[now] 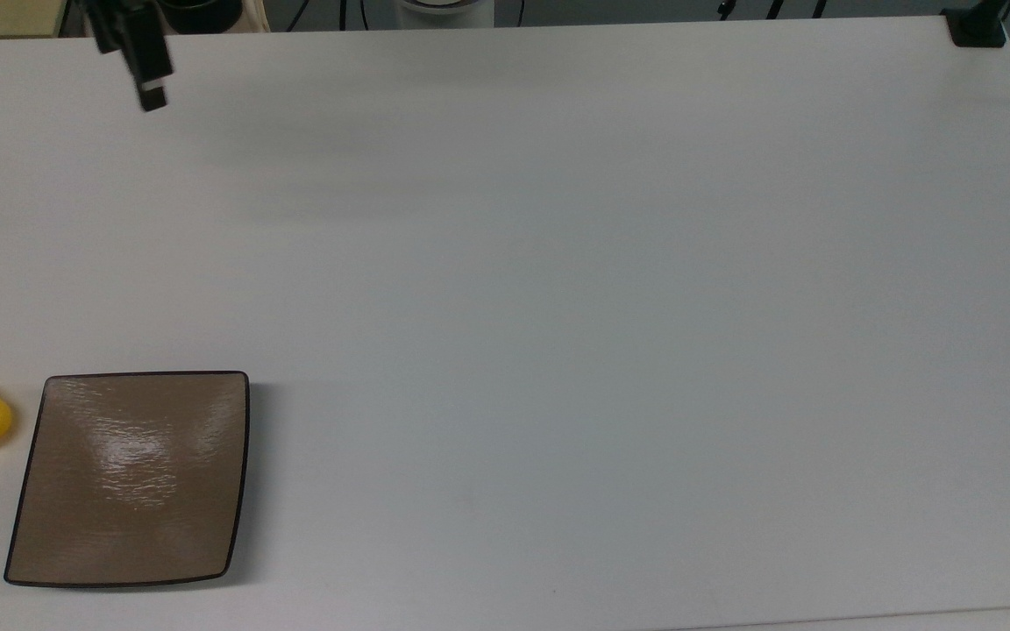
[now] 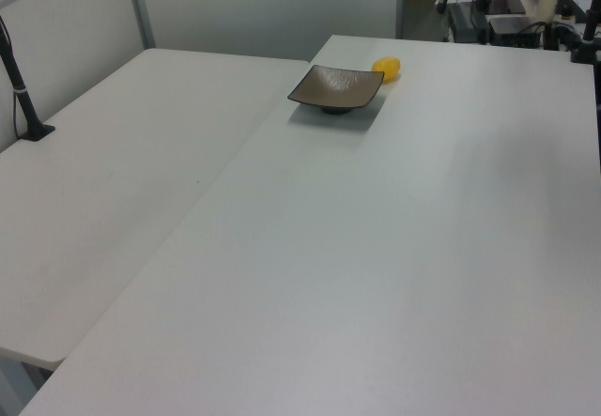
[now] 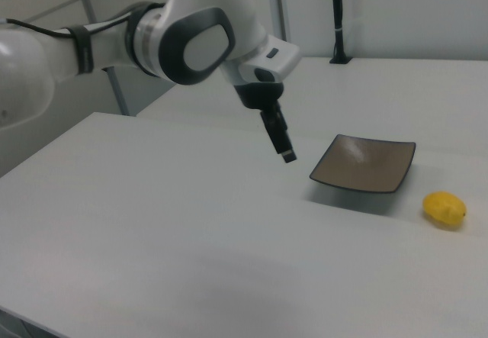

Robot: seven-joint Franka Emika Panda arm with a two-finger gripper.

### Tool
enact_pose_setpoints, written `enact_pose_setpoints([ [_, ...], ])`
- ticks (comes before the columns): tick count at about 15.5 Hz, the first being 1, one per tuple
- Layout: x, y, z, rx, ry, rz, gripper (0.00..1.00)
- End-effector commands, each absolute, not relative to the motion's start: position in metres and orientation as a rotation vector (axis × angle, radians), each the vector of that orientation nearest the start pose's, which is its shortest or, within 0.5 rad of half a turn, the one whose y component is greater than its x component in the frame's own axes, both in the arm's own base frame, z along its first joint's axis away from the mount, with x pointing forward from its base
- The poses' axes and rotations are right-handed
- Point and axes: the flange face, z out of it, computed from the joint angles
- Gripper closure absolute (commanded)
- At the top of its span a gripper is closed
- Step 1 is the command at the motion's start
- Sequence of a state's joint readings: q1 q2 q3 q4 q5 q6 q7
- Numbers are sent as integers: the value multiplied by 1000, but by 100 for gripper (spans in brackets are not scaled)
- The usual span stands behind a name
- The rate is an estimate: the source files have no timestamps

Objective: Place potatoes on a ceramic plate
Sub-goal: 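Move the gripper from its raised start pose toward the yellow potato, then lower the open gripper over the yellow potato beside the plate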

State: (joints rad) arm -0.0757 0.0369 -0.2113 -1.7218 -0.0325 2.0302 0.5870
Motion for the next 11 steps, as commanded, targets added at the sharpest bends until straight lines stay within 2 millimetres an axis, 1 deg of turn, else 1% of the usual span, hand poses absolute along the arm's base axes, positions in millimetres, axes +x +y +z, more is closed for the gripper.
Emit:
enact_pose_setpoints([
  [1, 604, -189, 556, -2623, 1537, -595, 0],
  [3, 630, -206, 544, -2462, 1715, -676, 0],
  [5, 656, -222, 526, -2326, 1882, -691, 0],
  [7, 666, -247, 511, -2172, 2024, -675, 0],
  [8, 672, -254, 503, -2078, 2072, -652, 0],
  [11, 680, -272, 479, -1948, 2116, -621, 0],
])
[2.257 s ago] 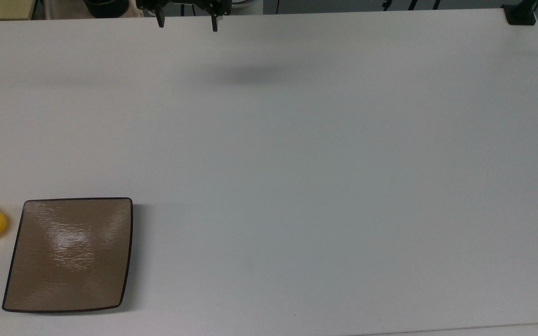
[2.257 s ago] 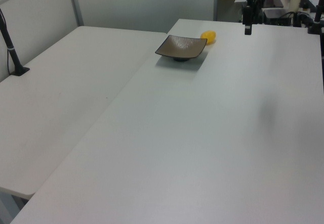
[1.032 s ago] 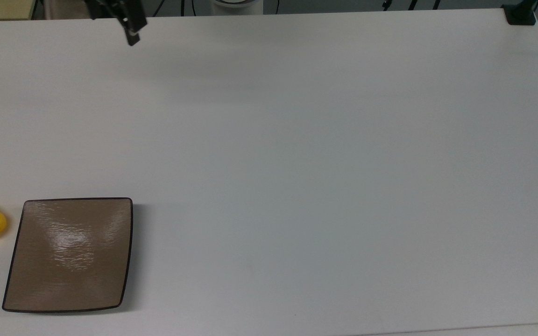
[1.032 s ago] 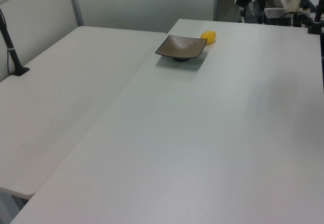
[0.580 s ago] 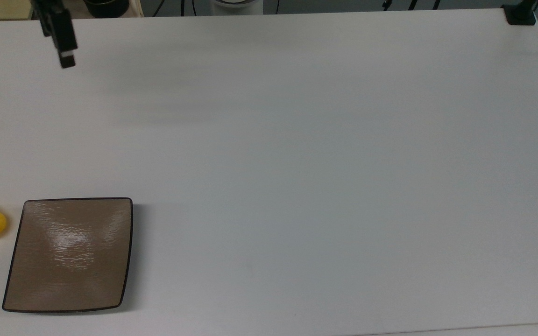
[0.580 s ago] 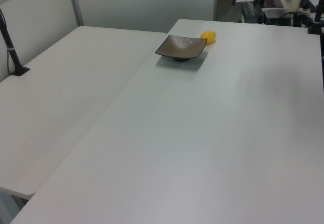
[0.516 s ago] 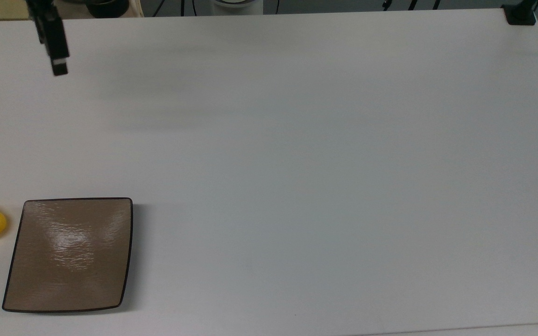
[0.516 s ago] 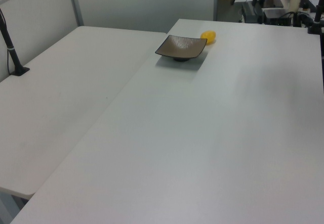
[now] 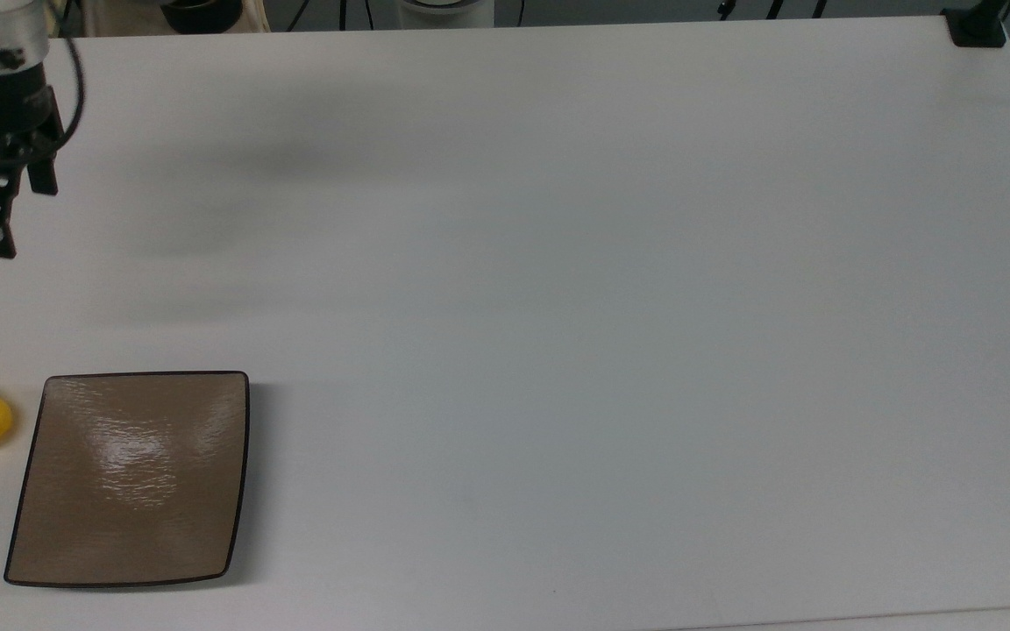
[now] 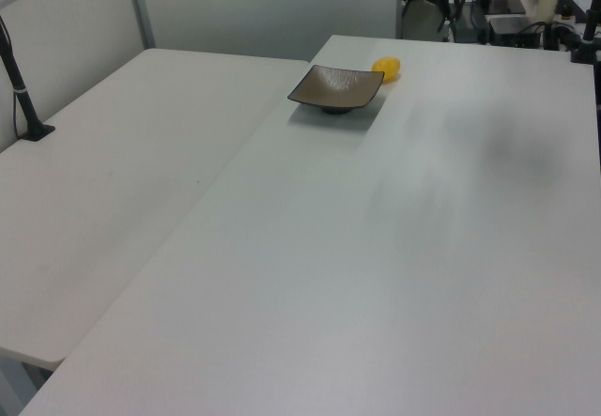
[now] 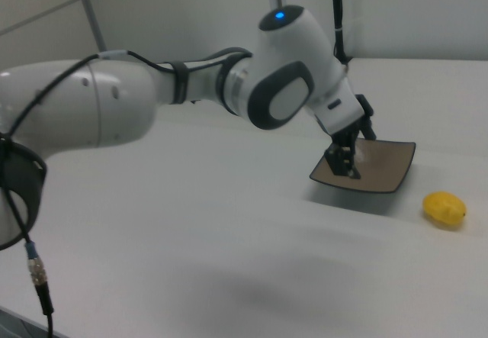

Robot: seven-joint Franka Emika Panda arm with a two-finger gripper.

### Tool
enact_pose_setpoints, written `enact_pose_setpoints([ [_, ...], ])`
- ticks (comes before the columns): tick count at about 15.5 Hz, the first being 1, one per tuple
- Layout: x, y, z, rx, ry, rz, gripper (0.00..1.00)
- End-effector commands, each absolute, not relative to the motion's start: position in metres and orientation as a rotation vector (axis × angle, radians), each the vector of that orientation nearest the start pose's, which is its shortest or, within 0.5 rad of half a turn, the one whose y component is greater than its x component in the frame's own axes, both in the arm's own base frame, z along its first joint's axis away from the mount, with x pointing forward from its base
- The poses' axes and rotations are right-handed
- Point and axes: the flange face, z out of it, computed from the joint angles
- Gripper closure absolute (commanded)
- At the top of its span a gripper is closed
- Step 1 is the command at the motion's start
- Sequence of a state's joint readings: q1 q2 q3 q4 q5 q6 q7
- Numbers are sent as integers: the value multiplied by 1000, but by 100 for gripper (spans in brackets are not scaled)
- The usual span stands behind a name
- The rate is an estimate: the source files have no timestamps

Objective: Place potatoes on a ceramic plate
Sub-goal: 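Lower the open gripper over the yellow potato beside the plate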

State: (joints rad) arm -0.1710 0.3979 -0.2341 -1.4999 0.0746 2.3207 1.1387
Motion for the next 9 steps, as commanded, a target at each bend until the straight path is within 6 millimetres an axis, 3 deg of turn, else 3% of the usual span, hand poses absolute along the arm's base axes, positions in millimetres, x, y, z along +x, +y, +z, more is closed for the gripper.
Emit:
enact_pose_setpoints([
  [1, 682, -278, 473, -1906, 2119, -629, 0],
  [5, 695, -305, 455, -1775, 2114, -727, 0],
  [9, 720, -318, 418, -1698, 2088, -830, 0],
])
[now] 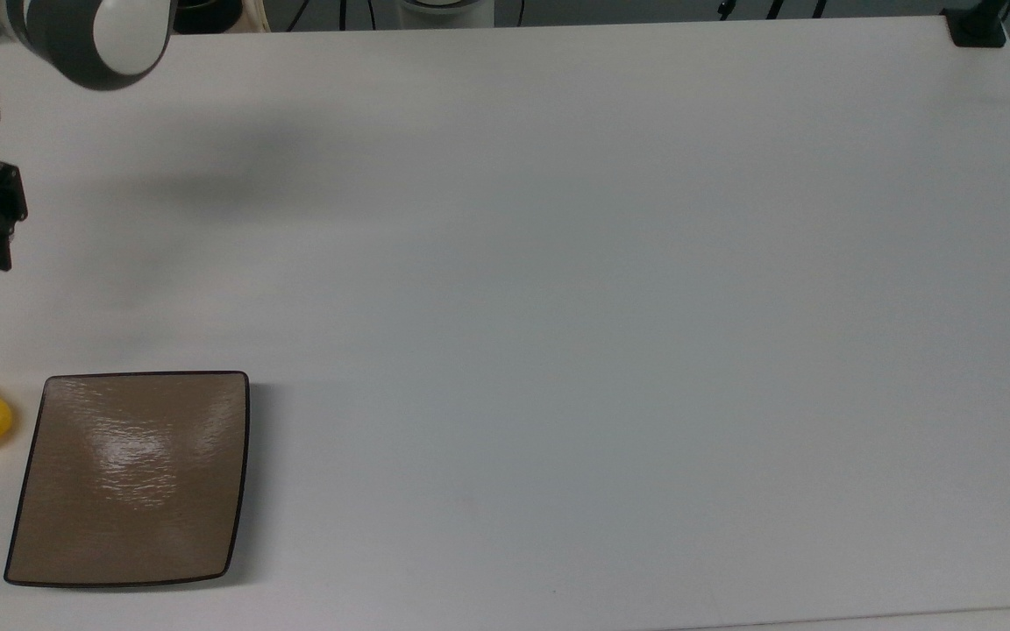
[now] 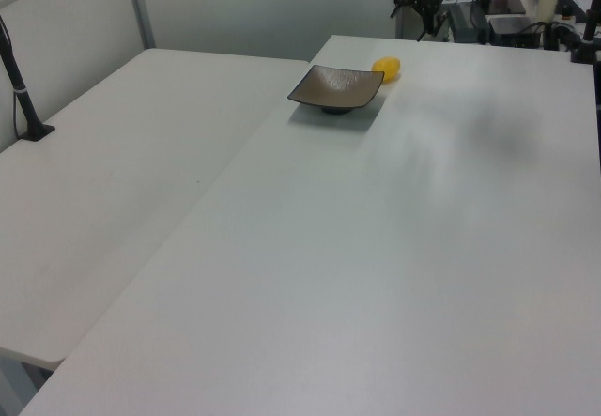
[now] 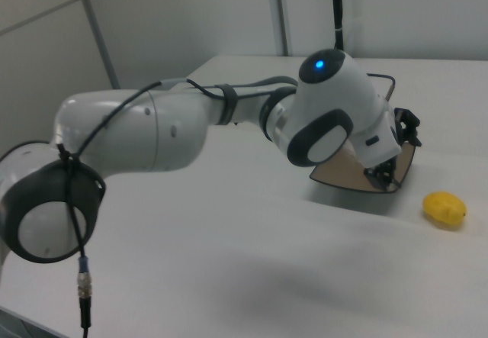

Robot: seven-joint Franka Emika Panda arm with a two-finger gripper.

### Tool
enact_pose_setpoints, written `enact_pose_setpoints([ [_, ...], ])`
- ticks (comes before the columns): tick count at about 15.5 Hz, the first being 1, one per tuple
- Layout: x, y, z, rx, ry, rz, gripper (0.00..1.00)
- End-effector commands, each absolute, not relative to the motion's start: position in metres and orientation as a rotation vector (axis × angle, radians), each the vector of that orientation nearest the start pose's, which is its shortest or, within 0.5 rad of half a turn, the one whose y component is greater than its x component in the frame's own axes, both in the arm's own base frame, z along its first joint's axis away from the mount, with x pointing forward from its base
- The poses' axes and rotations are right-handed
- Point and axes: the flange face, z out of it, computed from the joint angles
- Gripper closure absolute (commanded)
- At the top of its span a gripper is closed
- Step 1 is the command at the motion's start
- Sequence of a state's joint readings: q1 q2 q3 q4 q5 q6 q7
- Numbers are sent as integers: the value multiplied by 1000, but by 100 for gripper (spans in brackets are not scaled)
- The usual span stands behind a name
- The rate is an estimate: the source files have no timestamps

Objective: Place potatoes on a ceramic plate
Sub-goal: 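Lower the open gripper over the yellow potato beside the plate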

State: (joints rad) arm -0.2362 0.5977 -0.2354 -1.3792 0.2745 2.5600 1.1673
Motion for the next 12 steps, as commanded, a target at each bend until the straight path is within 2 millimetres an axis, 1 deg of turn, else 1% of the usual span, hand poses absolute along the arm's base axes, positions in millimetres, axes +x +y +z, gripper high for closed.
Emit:
enact_pose_setpoints([
  [1, 722, -326, 405, -1673, 2092, -863, 0],
  [3, 726, -328, 392, -1628, 2078, -923, 0],
  [6, 728, -332, 363, -1622, 2082, -958, 0],
  [8, 726, -337, 357, -1621, 2094, -967, 0],
  [9, 726, -337, 346, -1630, 2103, -955, 0],
  [10, 726, -337, 341, -1631, 2108, -955, 0],
  [12, 728, -336, 325, -1638, 2106, -994, 0],
])
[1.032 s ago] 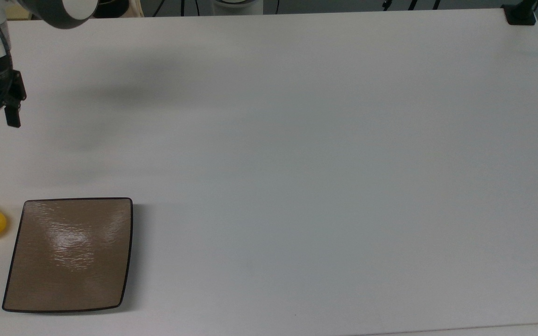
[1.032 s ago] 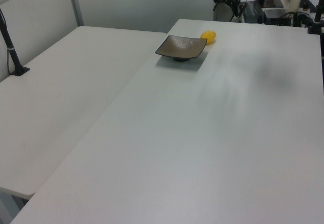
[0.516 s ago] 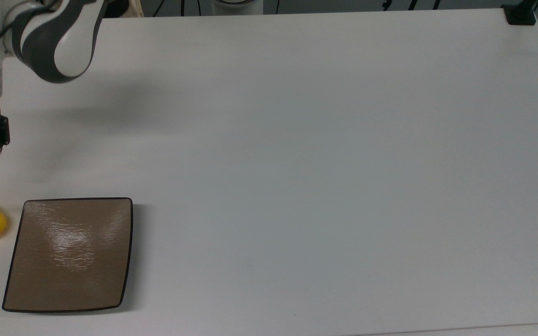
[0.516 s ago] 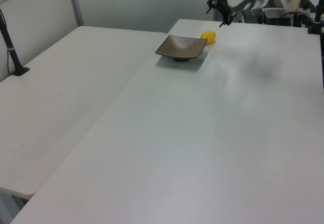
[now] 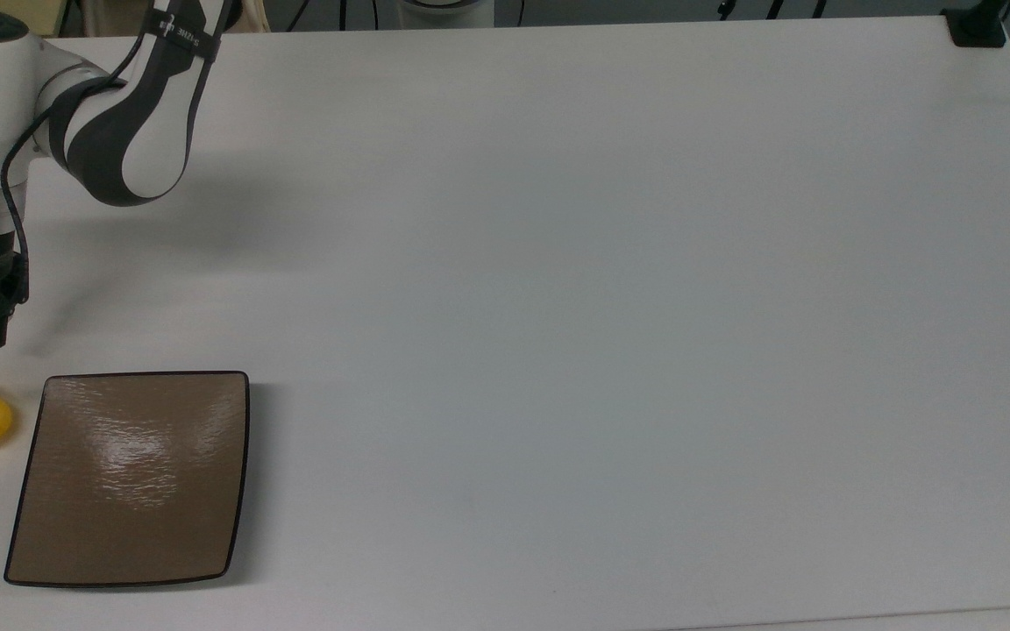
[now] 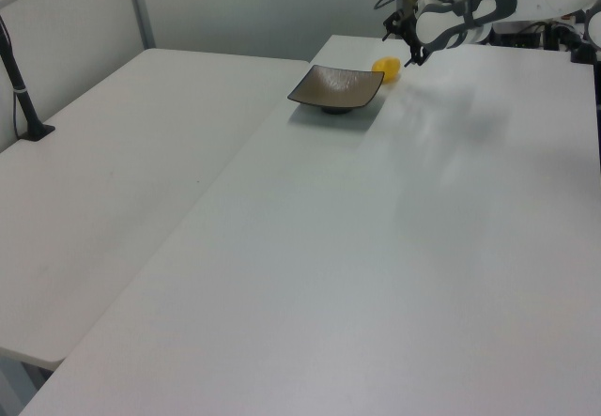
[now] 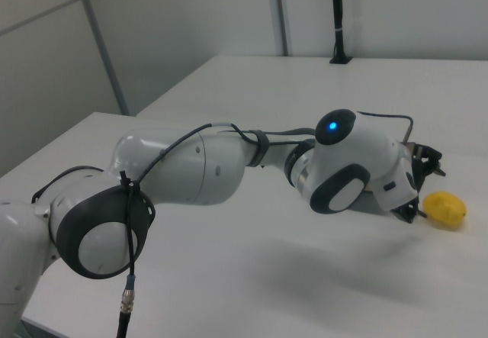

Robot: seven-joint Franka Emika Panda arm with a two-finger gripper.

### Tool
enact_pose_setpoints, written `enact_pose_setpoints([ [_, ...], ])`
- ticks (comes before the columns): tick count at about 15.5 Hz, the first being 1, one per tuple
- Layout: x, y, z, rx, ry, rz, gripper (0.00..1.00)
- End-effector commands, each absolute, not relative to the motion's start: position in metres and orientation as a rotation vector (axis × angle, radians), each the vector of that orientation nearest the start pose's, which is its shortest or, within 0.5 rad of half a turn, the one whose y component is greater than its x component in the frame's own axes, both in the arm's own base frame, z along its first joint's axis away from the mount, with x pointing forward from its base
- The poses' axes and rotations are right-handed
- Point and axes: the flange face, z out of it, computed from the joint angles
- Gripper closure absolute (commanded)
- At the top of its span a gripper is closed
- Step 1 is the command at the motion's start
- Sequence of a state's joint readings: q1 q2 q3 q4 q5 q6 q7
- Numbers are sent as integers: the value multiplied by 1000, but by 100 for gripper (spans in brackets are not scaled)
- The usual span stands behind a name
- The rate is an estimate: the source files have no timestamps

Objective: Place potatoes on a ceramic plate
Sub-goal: 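Lower the open gripper over the yellow potato beside the plate, then close the gripper around the yellow potato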

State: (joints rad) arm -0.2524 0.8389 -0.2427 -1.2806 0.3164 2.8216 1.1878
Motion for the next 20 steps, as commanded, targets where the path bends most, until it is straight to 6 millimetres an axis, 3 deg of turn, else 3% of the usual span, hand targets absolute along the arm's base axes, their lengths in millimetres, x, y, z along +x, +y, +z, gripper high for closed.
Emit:
enact_pose_setpoints([
  [1, 728, -336, 320, -1625, 2105, -1011, 0],
  [6, 738, -338, 299, -1607, 2099, -1038, 0],
  [17, 742, -337, 286, -1572, 2056, -1117, 0],
  [20, 742, -337, 286, -1585, 2051, -1121, 13],
])
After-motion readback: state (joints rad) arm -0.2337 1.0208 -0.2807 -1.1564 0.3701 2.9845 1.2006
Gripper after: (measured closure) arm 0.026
